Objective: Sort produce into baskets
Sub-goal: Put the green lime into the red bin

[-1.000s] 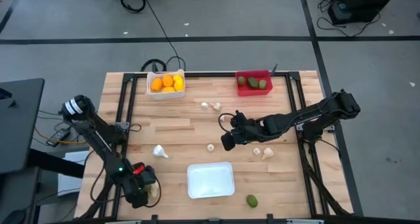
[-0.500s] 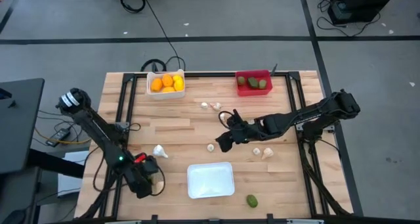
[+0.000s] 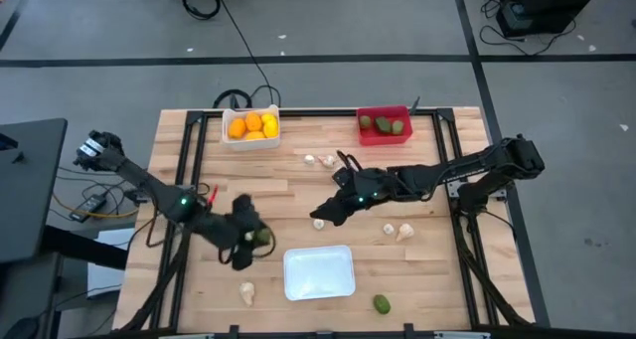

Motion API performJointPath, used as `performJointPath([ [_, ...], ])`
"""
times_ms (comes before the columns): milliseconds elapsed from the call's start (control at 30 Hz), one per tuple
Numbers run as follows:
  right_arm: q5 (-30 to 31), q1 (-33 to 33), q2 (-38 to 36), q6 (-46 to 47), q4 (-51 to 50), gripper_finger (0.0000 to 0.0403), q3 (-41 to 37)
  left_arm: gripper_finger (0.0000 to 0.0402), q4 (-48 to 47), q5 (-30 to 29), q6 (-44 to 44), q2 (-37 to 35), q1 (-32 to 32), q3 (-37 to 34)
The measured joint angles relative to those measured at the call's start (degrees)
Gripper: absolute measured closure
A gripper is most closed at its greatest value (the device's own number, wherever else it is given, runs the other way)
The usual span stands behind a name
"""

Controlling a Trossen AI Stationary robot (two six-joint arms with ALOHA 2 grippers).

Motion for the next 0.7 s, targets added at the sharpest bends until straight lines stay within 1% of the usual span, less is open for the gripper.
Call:
performJointPath([
  [133, -2.4, -1.1, 0.0, 0.7, 6.0, 0.0114, 0.0, 0.0198, 5.7, -0.2, 7.8, 0.0, 5.2, 1.8],
  [267, -4.0, -2.1, 0.0, 1.1, 9.6, 0.0114, 0.0, 0.0198, 12.0, -0.4, 14.3, 0.0, 9.2, 2.1],
  [433, -4.3, -2.8, 0.2, 1.0, 10.3, 0.0114, 0.0, 0.0198, 17.1, -0.4, 21.2, 0.3, 13.7, 2.1],
  [500, -3.7, -3.2, 0.4, 0.8, 10.1, 0.0114, 0.0, 0.0198, 19.9, -0.5, 23.8, 0.5, 15.4, 2.1],
  [567, -1.6, -3.6, 0.9, 0.9, 10.6, 0.0114, 0.0, 0.0198, 24.7, -0.6, 26.0, 1.2, 17.2, 2.1],
  [700, 1.4, -4.1, 1.7, 1.1, 12.6, 0.0114, 0.0, 0.0198, 30.2, 0.4, 29.7, 2.2, 20.1, 2.1],
])
